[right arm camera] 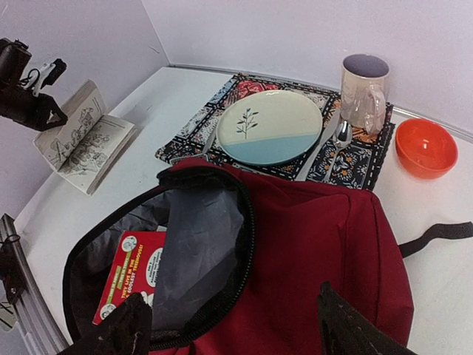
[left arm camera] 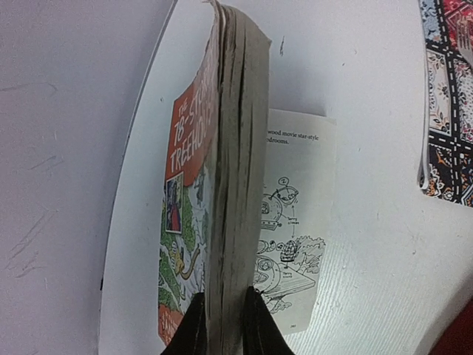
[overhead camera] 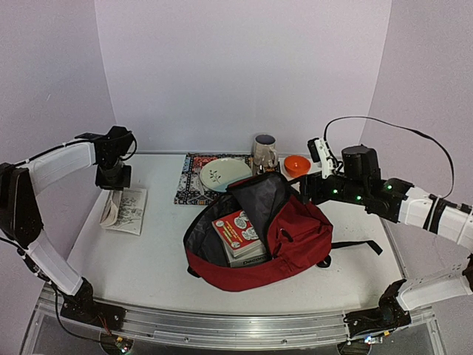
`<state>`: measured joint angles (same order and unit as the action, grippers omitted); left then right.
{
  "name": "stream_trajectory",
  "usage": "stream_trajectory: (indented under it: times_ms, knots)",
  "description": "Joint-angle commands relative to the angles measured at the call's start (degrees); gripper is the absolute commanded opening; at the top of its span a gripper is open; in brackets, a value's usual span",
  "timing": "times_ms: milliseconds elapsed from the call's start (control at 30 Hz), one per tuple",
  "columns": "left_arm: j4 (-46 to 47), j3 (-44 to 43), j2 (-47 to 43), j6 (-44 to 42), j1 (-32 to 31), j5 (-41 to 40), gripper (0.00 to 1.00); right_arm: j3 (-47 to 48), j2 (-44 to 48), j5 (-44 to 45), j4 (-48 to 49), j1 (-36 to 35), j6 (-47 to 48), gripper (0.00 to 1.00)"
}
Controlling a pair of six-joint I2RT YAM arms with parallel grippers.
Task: Pack the student bag
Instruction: Pick up the book at the corner of the board, then pass from the left arm to the right
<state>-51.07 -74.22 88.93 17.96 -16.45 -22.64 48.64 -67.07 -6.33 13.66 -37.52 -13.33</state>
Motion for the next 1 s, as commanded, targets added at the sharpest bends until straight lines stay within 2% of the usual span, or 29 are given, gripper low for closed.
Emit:
stream_trajectory:
  times_ms: [0, 200, 533, 767, 967]
  knots:
    - [2.19, -4.36, -7.18, -4.60, -0.01, 0.23, 0.00, 3.81, -0.41, -4.91, 2.43, 0.11, -1.86, 0.76]
    - [3.48, -8.97, -11.14, -8.57, -0.46, 10.07, 0.00, 6.20, -1.32, -7.40, 3.81, 0.15, -4.45, 0.79]
    - [8.73, -8.98, -17.67, -13.25, -4.55, 26.84, 0.00, 14.18, -8.07, -14.10, 4.00, 0.14, -11.56, 0.98]
    - [15.69, -3.50, -22.83, -15.88, -10.20, 31.87, 0.00, 19.53, -14.73, -17.94, 4.78, 0.16, -18.74, 0.98]
    - [23.21, 1.15, -24.92, -16.08, -16.16, 32.05, 0.00, 21.73, -18.67, -20.84, 8.36, 0.12, -23.74, 0.98]
